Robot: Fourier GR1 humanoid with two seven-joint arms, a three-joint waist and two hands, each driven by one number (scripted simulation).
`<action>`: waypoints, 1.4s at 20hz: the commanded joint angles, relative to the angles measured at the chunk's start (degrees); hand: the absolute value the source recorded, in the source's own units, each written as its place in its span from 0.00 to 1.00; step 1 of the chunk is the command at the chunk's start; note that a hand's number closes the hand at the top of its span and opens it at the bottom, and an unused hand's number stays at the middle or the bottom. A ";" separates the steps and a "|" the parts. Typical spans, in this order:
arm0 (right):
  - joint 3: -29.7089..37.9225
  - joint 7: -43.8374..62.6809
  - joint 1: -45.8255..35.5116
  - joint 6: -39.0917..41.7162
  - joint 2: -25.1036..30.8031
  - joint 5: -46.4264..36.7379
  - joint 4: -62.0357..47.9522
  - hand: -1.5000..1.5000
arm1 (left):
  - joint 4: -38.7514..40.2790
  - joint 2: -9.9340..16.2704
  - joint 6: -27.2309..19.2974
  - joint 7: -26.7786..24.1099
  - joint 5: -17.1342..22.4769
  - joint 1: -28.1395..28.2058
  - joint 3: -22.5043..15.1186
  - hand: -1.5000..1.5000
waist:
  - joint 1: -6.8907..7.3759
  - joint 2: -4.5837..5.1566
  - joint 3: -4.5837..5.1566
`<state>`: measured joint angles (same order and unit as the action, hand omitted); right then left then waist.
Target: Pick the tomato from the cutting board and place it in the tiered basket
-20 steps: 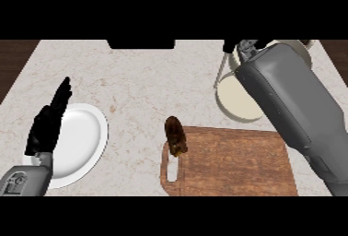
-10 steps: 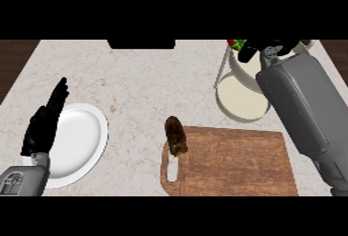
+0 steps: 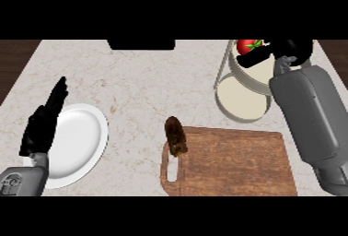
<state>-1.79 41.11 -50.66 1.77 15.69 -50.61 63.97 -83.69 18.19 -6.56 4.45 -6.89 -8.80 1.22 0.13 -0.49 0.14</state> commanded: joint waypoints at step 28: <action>32.84 4.10 35.17 10.95 9.93 30.64 52.66 0.00 | -0.26 -1.76 1.28 -3.06 -1.58 2.98 2.70 0.50 | -1.89 0.06 -0.19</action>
<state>23.24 48.21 -23.51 8.81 23.52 -28.37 109.65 -83.52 16.92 -5.25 2.84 -8.34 -7.09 3.92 -1.64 -0.43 -0.02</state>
